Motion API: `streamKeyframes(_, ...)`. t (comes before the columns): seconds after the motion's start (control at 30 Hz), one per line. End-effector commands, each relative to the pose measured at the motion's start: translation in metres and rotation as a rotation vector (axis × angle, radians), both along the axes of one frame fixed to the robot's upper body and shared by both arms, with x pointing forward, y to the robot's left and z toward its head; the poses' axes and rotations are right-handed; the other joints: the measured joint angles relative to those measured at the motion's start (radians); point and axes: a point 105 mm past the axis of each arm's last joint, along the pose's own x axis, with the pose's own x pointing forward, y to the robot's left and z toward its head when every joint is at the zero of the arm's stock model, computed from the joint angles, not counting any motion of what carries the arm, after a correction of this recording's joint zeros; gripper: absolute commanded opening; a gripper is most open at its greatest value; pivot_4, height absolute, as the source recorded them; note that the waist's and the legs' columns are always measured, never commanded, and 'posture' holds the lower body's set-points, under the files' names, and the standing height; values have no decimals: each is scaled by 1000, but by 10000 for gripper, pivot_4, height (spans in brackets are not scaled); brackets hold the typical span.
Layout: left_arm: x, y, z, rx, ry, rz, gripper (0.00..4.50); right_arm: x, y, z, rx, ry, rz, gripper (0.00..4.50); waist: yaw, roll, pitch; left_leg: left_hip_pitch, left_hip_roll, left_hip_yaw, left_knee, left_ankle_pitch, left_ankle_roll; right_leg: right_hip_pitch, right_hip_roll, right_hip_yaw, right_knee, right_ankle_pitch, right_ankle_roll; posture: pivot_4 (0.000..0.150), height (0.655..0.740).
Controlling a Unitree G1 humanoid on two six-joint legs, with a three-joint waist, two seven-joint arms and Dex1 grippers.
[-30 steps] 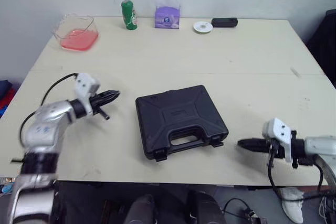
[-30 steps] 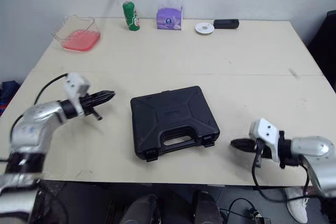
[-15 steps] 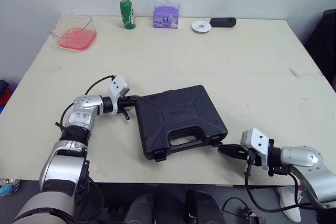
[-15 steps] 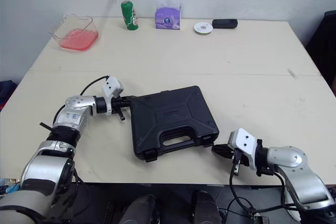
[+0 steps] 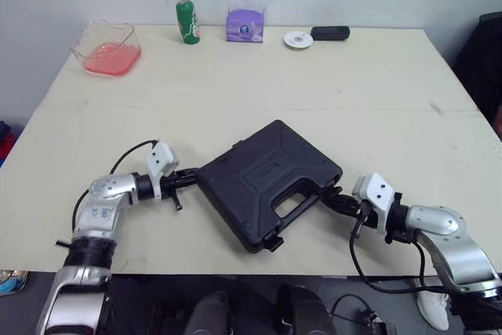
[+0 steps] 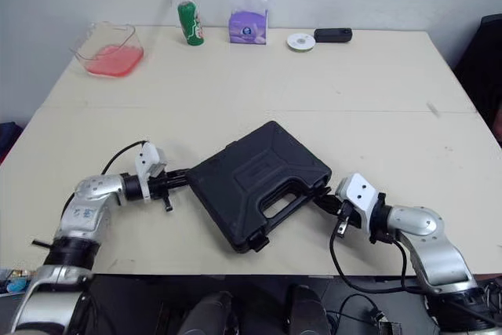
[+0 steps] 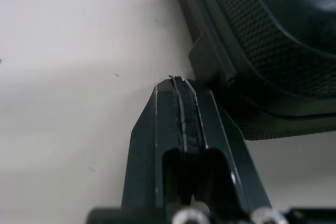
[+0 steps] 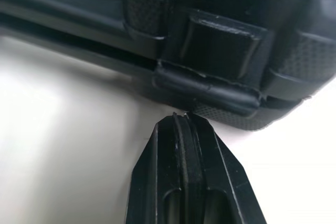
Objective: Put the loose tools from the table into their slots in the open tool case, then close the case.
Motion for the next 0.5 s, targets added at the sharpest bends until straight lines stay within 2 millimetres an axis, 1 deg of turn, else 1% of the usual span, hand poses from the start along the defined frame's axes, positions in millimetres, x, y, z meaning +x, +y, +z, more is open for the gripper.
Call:
streamKeyframes(0.03, -12, -3, 18, -49, -46, 35, 35, 14, -2, 22, 12, -123, -31, 108, -4, 0, 0, 0, 0, 0, 0, 0, 0, 0, 0, 0, 0, 0, 0, 1500, 7400)
streamKeyframes(0.1, -20, -6, 22, -75, -49, 51, 35, 17, -2, 23, 19, -136, -40, 108, -5, 0, 0, 0, 1, -1, 0, 0, 0, 0, 0, 0, 0, 0, 0, 1500, 7400)
streamKeyframes(0.17, -30, -7, 21, -86, -37, 63, 35, 17, -3, 23, 20, -145, -40, 108, -3, 0, 0, 0, 1, -1, 0, 0, -1, 0, -1, 0, 0, 0, -1, 1500, 7400)
streamKeyframes(0.23, -36, -2, 20, -76, -41, 100, 35, 17, -3, 23, 22, -152, -46, 108, -4, 1, 0, 0, 1, -2, 0, 0, -1, 0, -1, 0, 0, 0, -1, 1500, 7400)
streamKeyframes(0.33, -39, 17, 32, -114, -70, 199, 35, 18, -9, 26, 39, -183, -86, 108, -4, 1, 0, 0, 1, -2, 0, 0, -1, 0, -1, 0, -1, 0, -1, 1500, 7400)
streamKeyframes(0.37, -40, 24, 45, -151, -97, 219, 35, 18, -13, 30, 58, -205, -113, 108, -4, 1, 0, 0, 1, -2, 0, 0, -1, 0, -1, 0, 0, 0, -1, 1500, 7400)
streamKeyframes(0.4, -42, 26, 58, -171, -132, 215, 35, 18, -17, 33, 74, -213, -136, 108, -2, 1, 0, 0, 1, -2, 0, -1, -1, 0, -1, 0, 0, -1, -1, 1500, 7400)
streamKeyframes(0.43, -43, 22, 77, -194, -168, 178, 35, 15, -23, 35, 97, -212, -159, 108, 1, 1, 0, 0, 1, -2, 0, -1, -1, 0, -1, 0, 0, -1, -1, 1500, 7400)
streamKeyframes(0.5, -45, 11, 97, -209, -203, 118, 35, 10, -28, 35, 113, -202, -179, 108, 11, 1, 0, -1, 1, -3, 0, -1, -1, 0, -1, 0, -1, -1, -1, 1500, 7400)
